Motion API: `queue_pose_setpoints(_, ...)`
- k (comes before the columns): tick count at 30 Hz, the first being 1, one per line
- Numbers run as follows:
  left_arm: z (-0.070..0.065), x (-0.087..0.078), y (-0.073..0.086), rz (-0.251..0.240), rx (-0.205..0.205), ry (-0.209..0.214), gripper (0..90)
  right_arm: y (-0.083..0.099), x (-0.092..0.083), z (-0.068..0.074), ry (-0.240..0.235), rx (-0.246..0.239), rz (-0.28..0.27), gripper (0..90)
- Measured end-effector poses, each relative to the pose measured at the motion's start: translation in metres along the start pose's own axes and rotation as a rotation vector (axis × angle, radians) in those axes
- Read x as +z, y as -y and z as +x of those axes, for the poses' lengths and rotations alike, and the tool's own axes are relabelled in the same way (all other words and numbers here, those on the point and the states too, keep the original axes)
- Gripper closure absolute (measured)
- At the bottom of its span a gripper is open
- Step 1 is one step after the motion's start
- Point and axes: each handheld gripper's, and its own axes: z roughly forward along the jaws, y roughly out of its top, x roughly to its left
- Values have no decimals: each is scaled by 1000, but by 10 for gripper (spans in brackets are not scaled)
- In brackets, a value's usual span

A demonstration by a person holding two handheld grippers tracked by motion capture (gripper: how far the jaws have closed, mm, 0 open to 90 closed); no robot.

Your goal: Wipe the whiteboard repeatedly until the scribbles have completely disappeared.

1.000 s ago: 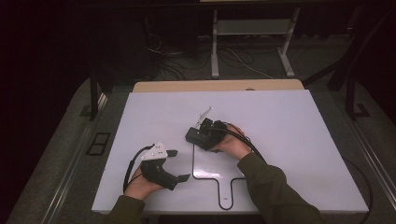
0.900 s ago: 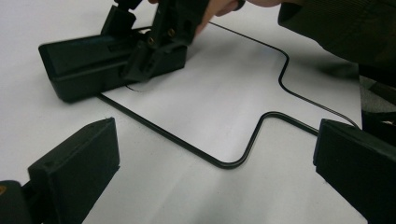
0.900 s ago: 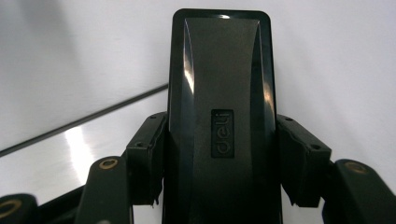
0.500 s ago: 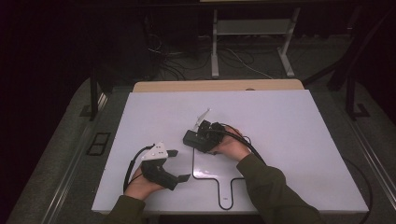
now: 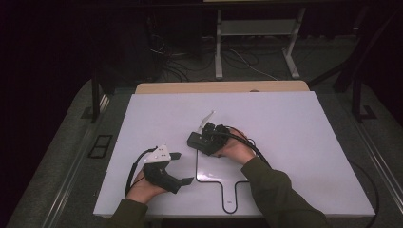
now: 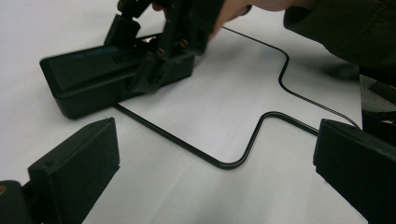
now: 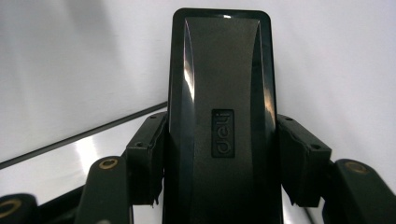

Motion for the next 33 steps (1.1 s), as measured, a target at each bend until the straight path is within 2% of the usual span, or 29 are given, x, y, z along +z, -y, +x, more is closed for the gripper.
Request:
queue_pose_setpoints(3, 0, 0, 0, -2, 2, 0, 0, 1, 0, -1, -18, 4, -8, 388)
queue_pose_setpoints(4, -1, 0, 0, -4, 2, -1, 0, 1, 1, -6, 12, 14, -12, 388)
queue_pose_setpoints(5, -1, 0, 0, -4, 2, -1, 0, 1, 1, -6, 12, 14, -12, 388)
queue_pose_setpoints(8, 0, 0, 0, -2, 0, -1, 0, 0, 3, -18, 21, 58, -12, 388)
queue_pose_setpoints(11, 0, 0, 0, -4, 1, 1, 0, -1, 4, -24, 18, 71, -15, 388)
queue_pose_setpoints(13, 0, 0, 0, 0, 0, 1, 0, -1, 4, -22, 34, 51, -10, 388)
queue_pose_setpoints(14, 0, 1, 0, 0, -1, 1, 0, -2, 4, -21, 25, 61, -8, 388)
queue_pose_setpoints(15, 0, 1, 0, 0, 0, 1, 0, -2, 4, -20, 23, 46, -9, 388)
queue_pose_setpoints(17, 0, 1, 0, 1, 2, 3, 0, -3, 4, -10, -16, 32, -10, 387)
queue_pose_setpoints(19, 0, 1, 0, 5, 4, 2, 0, -4, 3, -6, -21, 21, -10, 387)
queue_pose_setpoints(20, 0, 1, 0, 5, 4, 2, 0, -4, 3, 1, -45, 14, -19, 388)
queue_pose_setpoints(23, 0, 1, 0, 4, 3, 3, 0, -4, 3, 5, -65, 10, -27, 387)
queue_pose_setpoints(26, 0, 1, 0, 5, 5, 3, 0, -5, 5, 3, -47, 4, -32, 388)
queue_pose_setpoints(33, 1, -1, 0, -2, 2, -1, 0, -1, 6, -23, 18, 79, -27, 388)
